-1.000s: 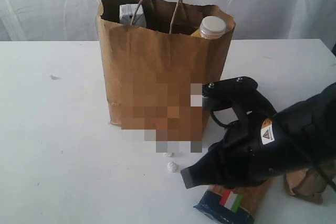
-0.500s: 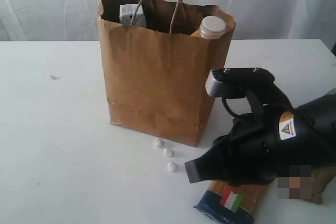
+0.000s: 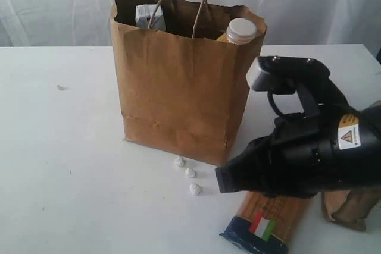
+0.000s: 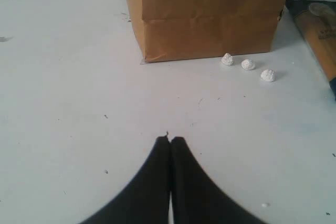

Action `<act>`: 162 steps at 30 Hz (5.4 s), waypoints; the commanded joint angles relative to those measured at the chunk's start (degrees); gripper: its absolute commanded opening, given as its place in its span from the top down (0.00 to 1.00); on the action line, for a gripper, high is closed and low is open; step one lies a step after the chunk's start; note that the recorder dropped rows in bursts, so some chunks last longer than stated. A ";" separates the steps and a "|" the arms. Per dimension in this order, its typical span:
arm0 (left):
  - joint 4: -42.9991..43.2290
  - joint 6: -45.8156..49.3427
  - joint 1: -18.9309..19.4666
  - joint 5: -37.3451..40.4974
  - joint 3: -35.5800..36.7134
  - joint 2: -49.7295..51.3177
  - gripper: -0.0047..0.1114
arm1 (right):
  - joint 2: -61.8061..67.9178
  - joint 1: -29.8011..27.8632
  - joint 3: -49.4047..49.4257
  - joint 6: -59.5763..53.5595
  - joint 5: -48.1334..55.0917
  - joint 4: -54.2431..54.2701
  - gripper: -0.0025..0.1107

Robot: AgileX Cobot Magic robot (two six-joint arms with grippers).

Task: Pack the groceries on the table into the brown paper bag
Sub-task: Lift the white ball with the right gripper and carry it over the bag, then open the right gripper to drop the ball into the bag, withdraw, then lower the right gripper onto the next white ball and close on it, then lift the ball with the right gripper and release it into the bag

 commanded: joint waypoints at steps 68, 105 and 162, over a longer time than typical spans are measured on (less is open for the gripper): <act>-0.44 0.01 0.03 -0.08 0.27 -0.30 0.96 | 10.99 -5.69 -41.73 5.79 22.88 -25.91 0.47; 1.47 2.35 0.03 0.20 0.27 -0.30 0.96 | 36.52 0.01 -6.47 -20.87 -13.97 2.01 0.54; 1.93 3.82 0.03 0.20 0.27 -0.30 0.96 | 22.84 -0.10 -12.48 -19.96 -3.95 -1.91 0.94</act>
